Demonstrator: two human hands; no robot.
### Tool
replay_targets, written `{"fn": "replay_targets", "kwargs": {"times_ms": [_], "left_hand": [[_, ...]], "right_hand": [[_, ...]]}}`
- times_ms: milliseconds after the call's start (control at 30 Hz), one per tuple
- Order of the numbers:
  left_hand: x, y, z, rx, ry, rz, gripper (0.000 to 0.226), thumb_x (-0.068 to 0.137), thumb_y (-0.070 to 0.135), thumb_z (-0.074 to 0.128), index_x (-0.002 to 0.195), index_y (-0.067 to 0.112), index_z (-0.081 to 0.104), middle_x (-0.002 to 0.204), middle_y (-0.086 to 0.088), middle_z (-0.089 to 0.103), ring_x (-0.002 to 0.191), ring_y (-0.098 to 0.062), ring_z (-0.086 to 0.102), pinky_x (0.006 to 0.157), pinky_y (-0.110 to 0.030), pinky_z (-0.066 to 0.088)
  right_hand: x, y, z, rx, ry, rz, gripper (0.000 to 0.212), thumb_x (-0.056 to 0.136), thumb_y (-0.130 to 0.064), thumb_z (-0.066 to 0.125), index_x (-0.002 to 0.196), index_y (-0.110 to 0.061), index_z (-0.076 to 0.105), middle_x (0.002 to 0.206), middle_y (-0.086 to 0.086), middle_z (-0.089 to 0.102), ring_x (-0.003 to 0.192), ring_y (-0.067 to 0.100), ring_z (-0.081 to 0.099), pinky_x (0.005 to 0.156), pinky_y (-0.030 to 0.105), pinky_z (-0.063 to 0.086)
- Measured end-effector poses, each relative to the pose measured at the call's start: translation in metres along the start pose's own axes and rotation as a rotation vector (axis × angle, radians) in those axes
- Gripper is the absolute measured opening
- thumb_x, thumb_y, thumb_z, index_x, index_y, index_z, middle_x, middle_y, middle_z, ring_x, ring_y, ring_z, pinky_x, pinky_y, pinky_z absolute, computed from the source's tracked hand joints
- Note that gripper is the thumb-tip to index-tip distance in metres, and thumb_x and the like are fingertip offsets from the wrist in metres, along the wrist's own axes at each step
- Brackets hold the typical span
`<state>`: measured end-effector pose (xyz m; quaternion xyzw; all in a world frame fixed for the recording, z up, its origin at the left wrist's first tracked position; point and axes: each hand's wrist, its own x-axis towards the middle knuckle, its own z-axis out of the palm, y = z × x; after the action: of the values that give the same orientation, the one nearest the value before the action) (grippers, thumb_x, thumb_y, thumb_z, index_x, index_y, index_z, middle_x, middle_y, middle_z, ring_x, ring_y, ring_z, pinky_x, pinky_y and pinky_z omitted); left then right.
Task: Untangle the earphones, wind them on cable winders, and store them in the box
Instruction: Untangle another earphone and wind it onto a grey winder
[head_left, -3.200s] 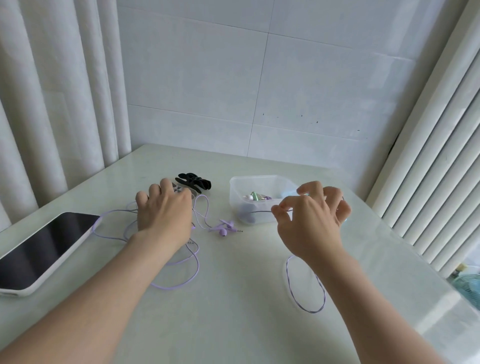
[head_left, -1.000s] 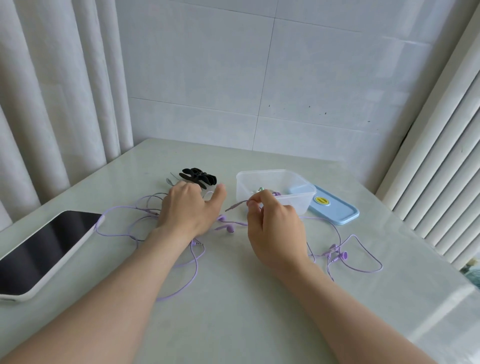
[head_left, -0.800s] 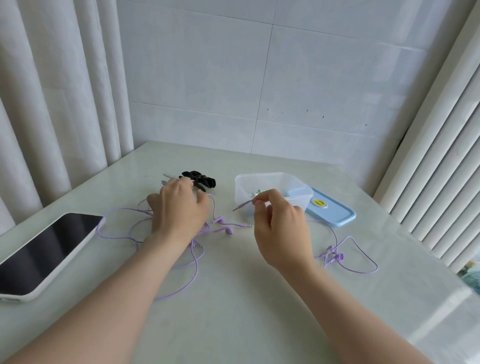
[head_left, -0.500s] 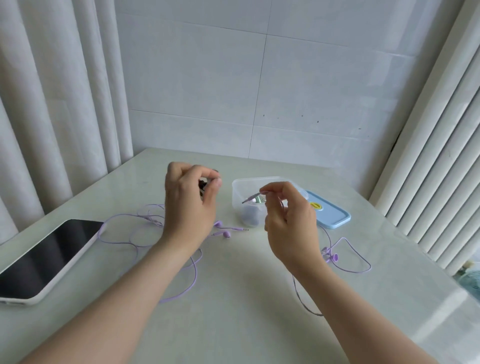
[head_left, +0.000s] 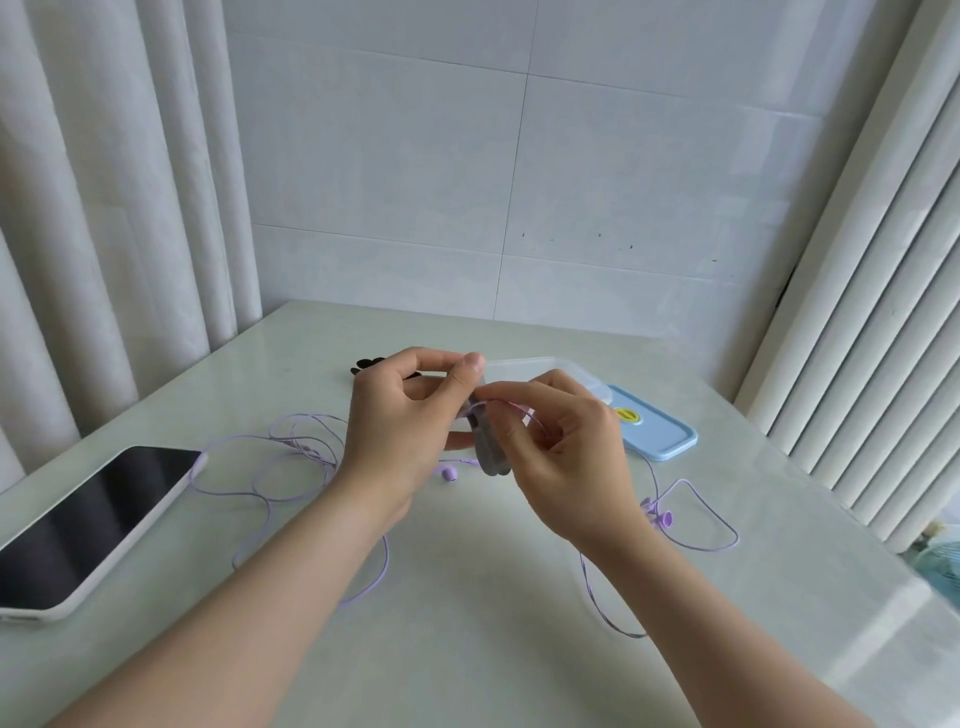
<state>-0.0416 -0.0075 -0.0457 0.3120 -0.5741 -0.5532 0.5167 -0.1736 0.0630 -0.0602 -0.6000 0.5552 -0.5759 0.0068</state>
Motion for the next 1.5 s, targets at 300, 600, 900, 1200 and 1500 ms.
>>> {"fn": "replay_targets", "kwargs": {"times_ms": [300, 600, 900, 1200, 1500], "left_hand": [[0.004, -0.002, 0.000, -0.059, -0.068, -0.086, 0.042, 0.086, 0.043, 0.083, 0.101, 0.005, 0.074, 0.080, -0.010, 0.077, 0.065, -0.031, 0.075, 0.070, -0.076, 0.053], [0.010, -0.014, -0.004, -0.093, -0.252, -0.140, 0.054, 0.068, 0.040, 0.093, 0.116, 0.020, 0.075, 0.109, -0.004, 0.081, 0.105, -0.030, 0.077, 0.068, -0.052, 0.038], [0.011, -0.013, -0.006, -0.196, -0.334, -0.173, 0.054, 0.076, 0.029, 0.093, 0.125, 0.017, 0.072, 0.117, -0.011, 0.078, 0.108, -0.033, 0.076, 0.090, -0.055, 0.043], [0.008, -0.007, -0.006, -0.172, -0.289, -0.171, 0.037, 0.093, 0.013, 0.076, 0.129, 0.014, 0.067, 0.119, -0.005, 0.079, 0.107, -0.031, 0.077, 0.063, -0.048, 0.015], [0.006, -0.006, -0.003, -0.410, -0.391, -0.202, 0.037, 0.101, -0.005, 0.058, 0.138, -0.004, 0.059, 0.134, -0.027, 0.067, 0.108, -0.040, 0.067, 0.048, -0.015, 0.049]], "right_hand": [[0.002, -0.002, -0.008, 0.177, -0.008, 0.183, 0.023, 0.091, -0.003, 0.069, 0.080, -0.021, 0.079, 0.069, 0.000, 0.073, 0.053, 0.011, 0.052, 0.053, 0.024, 0.039], [0.008, -0.001, -0.012, 0.331, 0.062, 0.417, 0.017, 0.094, -0.006, 0.070, 0.079, -0.009, 0.079, 0.061, 0.001, 0.065, 0.050, 0.015, 0.045, 0.048, 0.020, 0.038], [0.010, 0.001, -0.014, 0.386, 0.105, 0.466, 0.014, 0.094, -0.005, 0.069, 0.084, -0.007, 0.078, 0.059, -0.002, 0.062, 0.053, 0.017, 0.043, 0.049, 0.023, 0.037], [0.011, 0.003, -0.016, 0.422, 0.089, 0.474, 0.012, 0.093, -0.005, 0.067, 0.087, -0.005, 0.077, 0.072, 0.007, 0.064, 0.057, 0.023, 0.040, 0.051, 0.028, 0.035], [0.011, 0.005, -0.018, 0.348, 0.113, 0.456, 0.021, 0.093, -0.006, 0.067, 0.077, -0.014, 0.077, 0.060, -0.010, 0.058, 0.057, 0.007, 0.047, 0.063, 0.024, 0.036]]}}
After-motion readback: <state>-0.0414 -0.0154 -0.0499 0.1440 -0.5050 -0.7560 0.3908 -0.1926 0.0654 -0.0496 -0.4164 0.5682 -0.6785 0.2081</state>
